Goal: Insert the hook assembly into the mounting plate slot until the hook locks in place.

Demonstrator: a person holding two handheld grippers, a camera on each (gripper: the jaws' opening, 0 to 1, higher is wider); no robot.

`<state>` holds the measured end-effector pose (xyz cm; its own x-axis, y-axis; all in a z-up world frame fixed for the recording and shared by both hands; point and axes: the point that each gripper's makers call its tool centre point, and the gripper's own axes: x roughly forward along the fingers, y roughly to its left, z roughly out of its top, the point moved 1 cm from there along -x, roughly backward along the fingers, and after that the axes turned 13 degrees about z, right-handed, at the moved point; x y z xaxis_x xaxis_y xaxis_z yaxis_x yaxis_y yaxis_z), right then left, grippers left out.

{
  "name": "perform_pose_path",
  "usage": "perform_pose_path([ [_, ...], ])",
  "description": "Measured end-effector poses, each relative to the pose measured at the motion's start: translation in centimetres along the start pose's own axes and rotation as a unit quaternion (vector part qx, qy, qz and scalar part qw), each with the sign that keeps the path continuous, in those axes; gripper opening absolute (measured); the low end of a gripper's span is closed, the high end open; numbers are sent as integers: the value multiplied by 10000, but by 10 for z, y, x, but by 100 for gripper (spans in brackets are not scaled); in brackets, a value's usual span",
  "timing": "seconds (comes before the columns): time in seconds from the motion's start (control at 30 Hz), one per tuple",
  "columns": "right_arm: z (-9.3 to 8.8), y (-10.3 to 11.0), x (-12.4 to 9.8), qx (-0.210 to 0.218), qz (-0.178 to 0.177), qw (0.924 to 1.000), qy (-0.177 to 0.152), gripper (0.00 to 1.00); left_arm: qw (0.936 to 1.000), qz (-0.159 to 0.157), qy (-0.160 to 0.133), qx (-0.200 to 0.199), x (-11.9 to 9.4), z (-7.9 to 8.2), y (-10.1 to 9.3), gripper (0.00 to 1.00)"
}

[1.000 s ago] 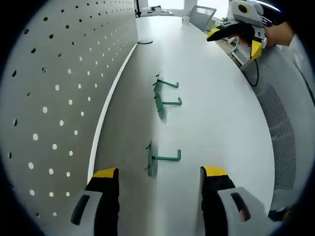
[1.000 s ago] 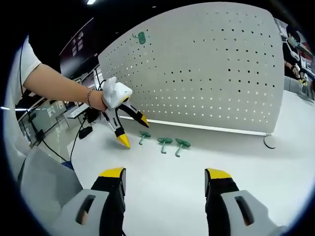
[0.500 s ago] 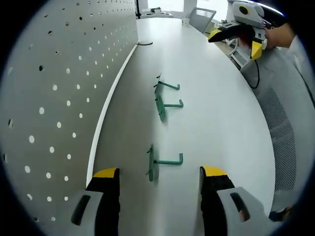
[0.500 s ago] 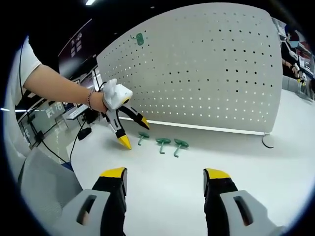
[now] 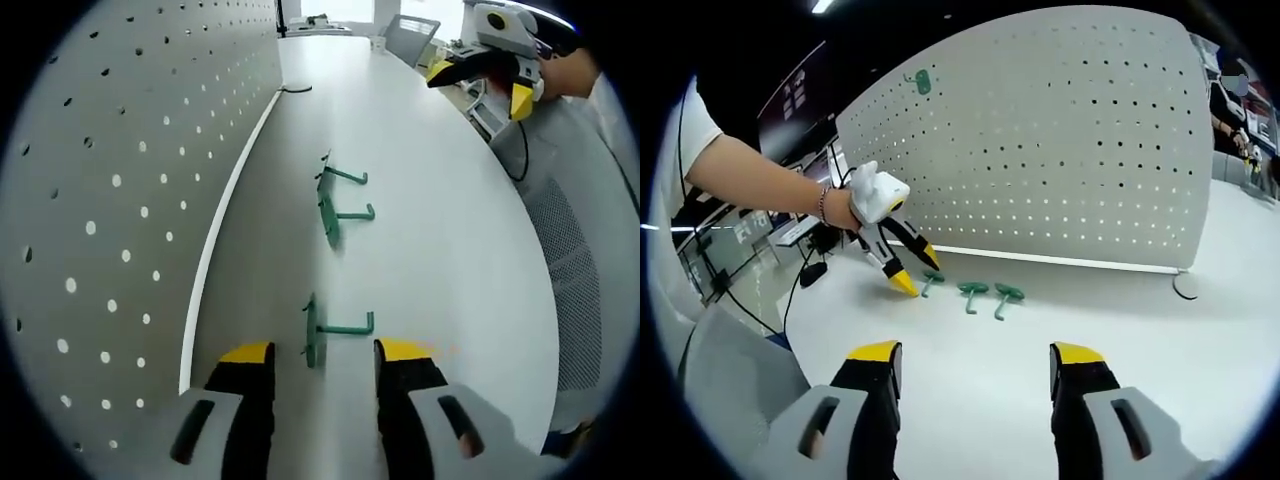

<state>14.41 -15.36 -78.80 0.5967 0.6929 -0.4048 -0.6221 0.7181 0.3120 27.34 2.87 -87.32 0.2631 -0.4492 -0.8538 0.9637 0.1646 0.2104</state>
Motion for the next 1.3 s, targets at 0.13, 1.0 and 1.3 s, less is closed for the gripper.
perform_pose_path([
  [0.13, 0, 1, 1, 21, 52, 10000, -14, 56, 10000, 21, 3, 14, -1, 0, -2, 31],
  [1.0, 7, -4, -3, 11, -51, 9998, -196, 56, 9986, 423, 100, -293, 2, -1, 11, 9],
  [1.3, 9, -3, -3, 23, -38, 9997, -242, 56, 9984, 488, 66, -261, 2, -1, 12, 5],
])
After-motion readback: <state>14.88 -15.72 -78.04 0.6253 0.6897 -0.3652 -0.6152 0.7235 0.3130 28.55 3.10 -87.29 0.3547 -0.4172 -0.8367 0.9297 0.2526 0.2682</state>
